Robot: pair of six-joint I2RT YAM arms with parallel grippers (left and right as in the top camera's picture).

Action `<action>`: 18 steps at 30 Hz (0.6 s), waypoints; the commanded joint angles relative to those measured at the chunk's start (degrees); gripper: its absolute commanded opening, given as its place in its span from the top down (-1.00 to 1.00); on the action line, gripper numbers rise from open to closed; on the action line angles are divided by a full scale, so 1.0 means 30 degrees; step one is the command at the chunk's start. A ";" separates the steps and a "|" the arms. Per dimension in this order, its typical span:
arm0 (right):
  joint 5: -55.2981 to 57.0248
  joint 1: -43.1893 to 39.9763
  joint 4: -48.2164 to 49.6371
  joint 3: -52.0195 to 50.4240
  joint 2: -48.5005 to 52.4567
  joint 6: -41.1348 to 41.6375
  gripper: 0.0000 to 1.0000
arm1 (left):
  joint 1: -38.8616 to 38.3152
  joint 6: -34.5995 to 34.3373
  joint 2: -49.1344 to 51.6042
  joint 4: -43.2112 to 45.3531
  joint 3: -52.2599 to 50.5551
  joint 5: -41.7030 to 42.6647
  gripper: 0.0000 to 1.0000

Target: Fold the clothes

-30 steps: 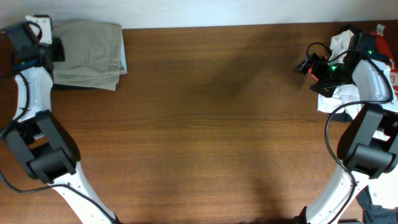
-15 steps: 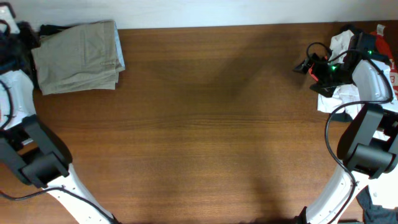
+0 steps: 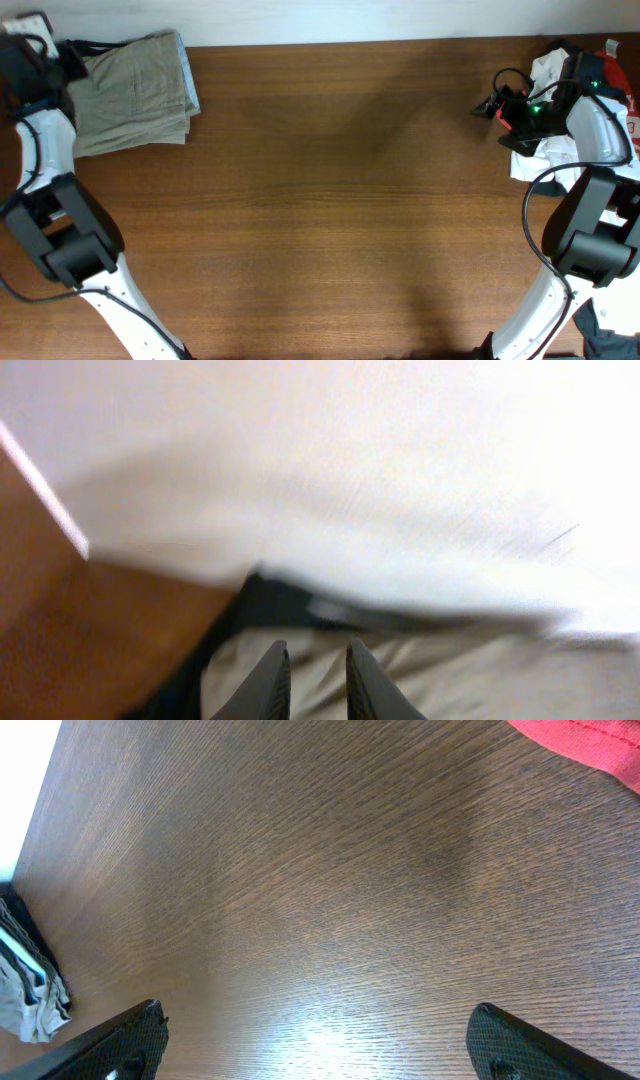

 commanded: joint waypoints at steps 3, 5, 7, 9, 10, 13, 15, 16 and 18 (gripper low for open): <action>0.0175 0.0007 0.0000 0.0299 -0.0204 0.0029 -0.97 | -0.2310 -0.0415 0.0634 0.0925 0.0270 0.2025 0.60; 0.0175 0.0007 0.0000 0.0299 -0.0204 0.0029 -0.97 | -0.3351 -0.0415 0.2586 0.1872 0.0270 0.1821 0.56; 0.0175 0.0007 0.0000 0.0299 -0.0204 0.0029 -0.97 | -0.4073 -0.0408 0.4554 0.2047 0.0270 0.1807 0.30; 0.0175 0.0007 0.0000 0.0299 -0.0204 0.0029 -0.97 | -0.4240 -0.0401 0.5195 0.1632 0.0270 0.1632 0.19; 0.0175 0.0007 0.0000 0.0299 -0.0204 0.0029 -0.97 | -0.4211 -0.0408 0.4947 0.1355 0.0277 0.1384 0.19; 0.0175 0.0007 0.0000 0.0299 -0.0204 0.0029 -0.97 | -0.3978 -0.0408 0.0714 -0.0517 0.0277 0.1399 -0.07; 0.0168 0.0007 0.0000 0.0299 -0.0204 0.0029 -0.98 | -0.4036 -0.0423 -0.3424 -0.3716 0.0277 0.1545 -0.98; 0.0175 0.0007 0.0000 0.0299 -0.0204 0.0029 -0.97 | -0.4095 -0.0423 -0.5333 -0.5792 0.0277 0.1545 -0.98; 0.0175 0.0007 0.0000 0.0299 -0.0204 0.0029 -0.97 | -0.4087 -0.0430 -0.9056 -1.0397 0.0277 0.2222 -0.98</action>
